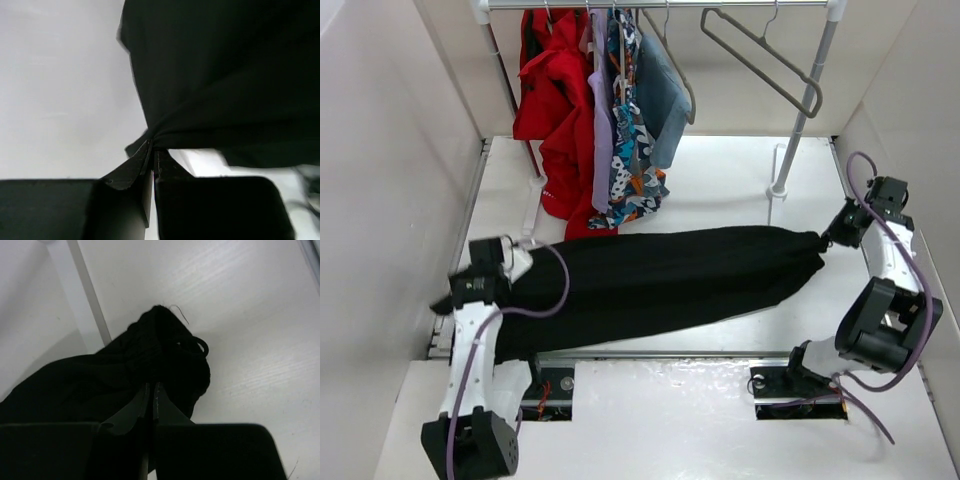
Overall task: Place the trousers on the hanger
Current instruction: Fold the trousers at the center of the board.
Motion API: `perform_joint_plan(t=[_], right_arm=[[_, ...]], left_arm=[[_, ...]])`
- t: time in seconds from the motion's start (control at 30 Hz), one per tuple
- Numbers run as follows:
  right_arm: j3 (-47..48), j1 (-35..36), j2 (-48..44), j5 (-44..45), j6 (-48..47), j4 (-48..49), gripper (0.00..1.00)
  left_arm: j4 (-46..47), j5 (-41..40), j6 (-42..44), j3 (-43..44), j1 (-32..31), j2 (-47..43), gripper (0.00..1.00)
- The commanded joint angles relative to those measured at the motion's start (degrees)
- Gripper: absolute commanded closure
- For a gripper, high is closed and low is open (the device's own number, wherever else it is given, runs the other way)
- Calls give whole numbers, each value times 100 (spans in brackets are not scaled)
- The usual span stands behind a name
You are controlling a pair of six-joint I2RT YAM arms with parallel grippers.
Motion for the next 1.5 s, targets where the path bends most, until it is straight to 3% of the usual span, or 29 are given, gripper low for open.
perform_joint_plan(t=[0.0,0.13,0.33,0.53,0.7,0.83,0.97,1.0,1.07,1.1,1.13,1.17,1.2,1.3,1.47], right_arm=[[-374,-6,-370,335,117,339,100],[-638,-6,-669,397,179,278,100],[-691,-6,-670,459,231,278,100],[-199,-120,-993,528,231,-126,100],[-777,-120,-1364,336,363,-197,100],[-1516,-190,-1364,441,495,57,100],[-1807,-313,-1215,441,495,163,99],[-1807,-313,-1163,441,495,224,92],[-1878,-313,-1084,441,495,295,62],[-1947,-313,-1083,441,495,356,30],[-1948,-313,-909,441,495,357,18],[-1948,-313,-838,345,495,409,7],[-2000,-313,-759,240,408,479,0],[-2001,-313,-398,-24,355,533,0],[-2001,-313,138,-25,416,831,0]], left_arm=[[-398,-364,190,-779,-104,-387,100],[85,-434,392,-1245,-104,-968,100],[421,-593,761,-1378,-209,-1083,100],[473,-839,1157,-764,-376,-1259,100],[-562,-1033,631,-508,-578,-1364,100],[-775,-1085,296,-1655,-631,-1470,100],[-713,-1147,103,-2195,-631,-1531,99],[-713,-1147,50,-2265,-631,-1531,99],[-660,-1095,50,-2266,-684,-1531,95],[-713,-1094,50,-2266,-684,-1531,89],[-713,-1094,-11,-2266,-684,-1531,77],[-861,-1094,-73,-2170,-684,-1531,52],[-984,-1094,-73,-2099,-684,-1531,40],[-1546,-928,-196,-1599,-684,-1531,12],[-2364,-497,-267,-527,-684,-1417,7]])
